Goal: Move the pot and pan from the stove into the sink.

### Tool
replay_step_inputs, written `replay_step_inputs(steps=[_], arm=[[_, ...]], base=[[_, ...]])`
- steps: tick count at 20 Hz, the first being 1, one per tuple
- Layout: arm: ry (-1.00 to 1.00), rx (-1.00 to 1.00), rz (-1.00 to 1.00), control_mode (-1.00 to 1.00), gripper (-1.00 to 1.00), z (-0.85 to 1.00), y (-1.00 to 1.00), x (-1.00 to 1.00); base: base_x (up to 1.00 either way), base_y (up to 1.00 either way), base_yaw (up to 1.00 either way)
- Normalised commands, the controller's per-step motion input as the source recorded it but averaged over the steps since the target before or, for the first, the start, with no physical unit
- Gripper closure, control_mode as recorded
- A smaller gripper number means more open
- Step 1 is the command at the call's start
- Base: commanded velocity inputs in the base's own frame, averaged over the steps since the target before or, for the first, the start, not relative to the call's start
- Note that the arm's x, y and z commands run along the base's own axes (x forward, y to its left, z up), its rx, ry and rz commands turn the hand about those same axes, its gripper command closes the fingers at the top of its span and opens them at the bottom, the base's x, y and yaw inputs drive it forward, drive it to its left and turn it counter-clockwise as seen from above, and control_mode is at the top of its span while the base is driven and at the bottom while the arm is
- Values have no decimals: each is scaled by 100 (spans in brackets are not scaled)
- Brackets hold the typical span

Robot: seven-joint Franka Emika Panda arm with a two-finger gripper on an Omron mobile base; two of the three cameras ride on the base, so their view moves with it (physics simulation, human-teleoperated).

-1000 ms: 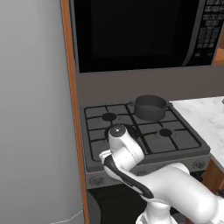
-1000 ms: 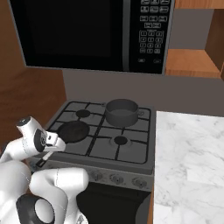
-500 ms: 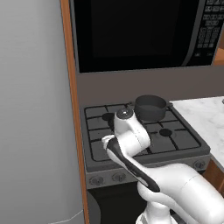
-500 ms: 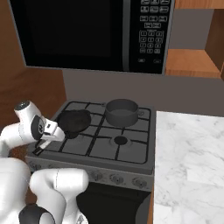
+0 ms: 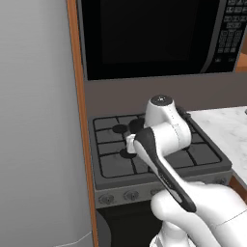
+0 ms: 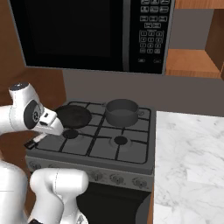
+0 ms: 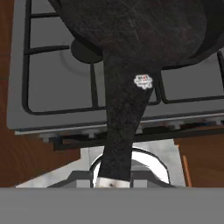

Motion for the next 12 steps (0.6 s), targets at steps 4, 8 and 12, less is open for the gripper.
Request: replay_step_inputs(steps=[4,8,12], arm=[[-2,0,1,-100,100,52,-17,-99],[-10,0,4,-100,100,26,-16,-100],[-26,-3,7,-100,100,3,-25,-89]], base=[[0,0,0],[0,0,0],[0,0,0]])
